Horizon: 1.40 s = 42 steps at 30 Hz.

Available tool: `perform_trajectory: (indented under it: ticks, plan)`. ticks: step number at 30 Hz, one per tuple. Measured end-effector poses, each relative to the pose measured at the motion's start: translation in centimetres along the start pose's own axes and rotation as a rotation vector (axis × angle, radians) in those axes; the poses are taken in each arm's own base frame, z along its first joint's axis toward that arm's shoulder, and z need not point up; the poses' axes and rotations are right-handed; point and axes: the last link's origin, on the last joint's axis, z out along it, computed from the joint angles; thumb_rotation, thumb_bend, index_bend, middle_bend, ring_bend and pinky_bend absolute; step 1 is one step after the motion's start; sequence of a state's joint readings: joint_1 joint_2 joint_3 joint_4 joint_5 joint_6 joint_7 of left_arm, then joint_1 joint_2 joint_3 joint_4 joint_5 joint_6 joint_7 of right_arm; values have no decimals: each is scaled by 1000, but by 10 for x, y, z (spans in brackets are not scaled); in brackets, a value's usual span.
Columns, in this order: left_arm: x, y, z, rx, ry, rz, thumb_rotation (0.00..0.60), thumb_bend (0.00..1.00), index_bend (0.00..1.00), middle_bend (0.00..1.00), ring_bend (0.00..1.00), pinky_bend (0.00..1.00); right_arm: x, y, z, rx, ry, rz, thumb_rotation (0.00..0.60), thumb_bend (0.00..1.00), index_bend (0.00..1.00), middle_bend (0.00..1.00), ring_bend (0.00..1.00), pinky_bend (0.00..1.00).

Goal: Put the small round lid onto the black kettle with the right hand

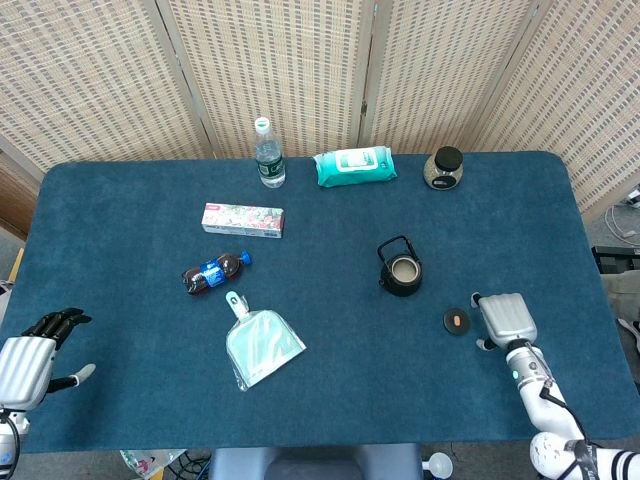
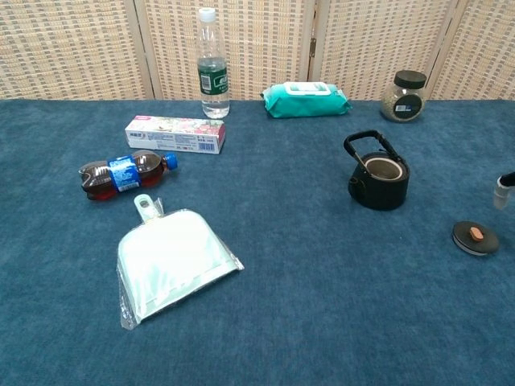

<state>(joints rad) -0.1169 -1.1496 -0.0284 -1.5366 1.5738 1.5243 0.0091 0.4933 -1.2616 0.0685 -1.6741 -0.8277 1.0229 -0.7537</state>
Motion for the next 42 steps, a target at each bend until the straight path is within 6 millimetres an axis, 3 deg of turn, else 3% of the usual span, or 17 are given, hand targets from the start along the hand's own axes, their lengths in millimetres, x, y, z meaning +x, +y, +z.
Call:
perform_trajectory:
  ticks: [11, 42]
  plan:
    - [1, -2, 0, 5, -3, -4, 600, 113, 270, 274, 264, 497, -3, -10, 16, 1, -20, -1, 600, 85, 319, 1000, 948, 1000]
    - [0, -4, 0, 20, -19, -4, 600, 113, 221, 278, 266, 497, -16, -28, 32, 37, -36, 31, 600, 88, 319, 1000, 960, 1000]
